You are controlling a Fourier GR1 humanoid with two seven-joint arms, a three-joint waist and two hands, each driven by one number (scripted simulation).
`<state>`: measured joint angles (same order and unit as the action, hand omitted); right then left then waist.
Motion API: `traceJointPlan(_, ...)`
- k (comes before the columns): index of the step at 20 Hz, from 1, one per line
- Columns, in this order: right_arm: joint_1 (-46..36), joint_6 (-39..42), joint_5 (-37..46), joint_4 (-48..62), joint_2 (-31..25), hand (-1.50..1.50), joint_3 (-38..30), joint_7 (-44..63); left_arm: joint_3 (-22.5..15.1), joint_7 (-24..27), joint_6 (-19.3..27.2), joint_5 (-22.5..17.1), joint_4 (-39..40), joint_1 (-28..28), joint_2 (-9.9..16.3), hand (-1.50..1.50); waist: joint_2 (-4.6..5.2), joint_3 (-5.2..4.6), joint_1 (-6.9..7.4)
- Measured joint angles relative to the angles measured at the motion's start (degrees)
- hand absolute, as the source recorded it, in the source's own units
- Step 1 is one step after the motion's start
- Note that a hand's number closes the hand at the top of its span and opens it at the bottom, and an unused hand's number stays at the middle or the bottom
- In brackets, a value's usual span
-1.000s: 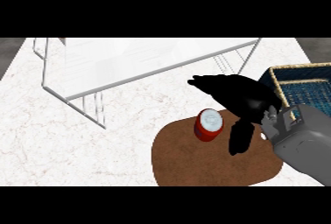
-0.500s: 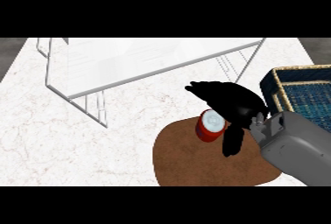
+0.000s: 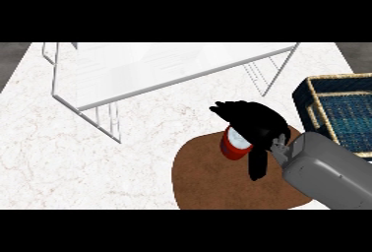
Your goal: Pick the can from the cutting board and place it in the basket
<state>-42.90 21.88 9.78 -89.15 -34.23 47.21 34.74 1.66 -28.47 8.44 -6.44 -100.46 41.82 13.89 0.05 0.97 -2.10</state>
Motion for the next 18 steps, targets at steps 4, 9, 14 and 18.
traceJointPlan(4, 1.07, -0.84, 1.52, 1.06, 0.11, -1.50, 0.76, -1.45, -0.03, 0.00, -0.37, -0.24, 0.09, 0.04, 0.10, 0.00, 0.00, -0.01, -0.12)
traceJointPlan(9, 1.81, -2.55, 3.36, 2.60, 1.66, -1.50, 1.46, -2.42, -0.22, 0.60, -0.16, 0.24, 0.40, -0.21, -0.13, 0.00, 0.02, 0.03, 0.09)
traceJointPlan(14, 2.05, -3.26, 5.46, 3.53, 2.36, 1.50, 2.64, -3.81, -0.41, 0.66, 0.31, 0.69, 0.46, -0.27, -0.41, 0.00, 0.00, 0.01, 0.17)
traceJointPlan(18, 1.21, -4.10, 8.64, 3.88, 2.30, 1.50, 4.06, -5.98, -0.56, 1.25, 0.25, 0.88, 0.80, -0.48, -0.48, 0.00, -0.08, 0.04, 0.30)
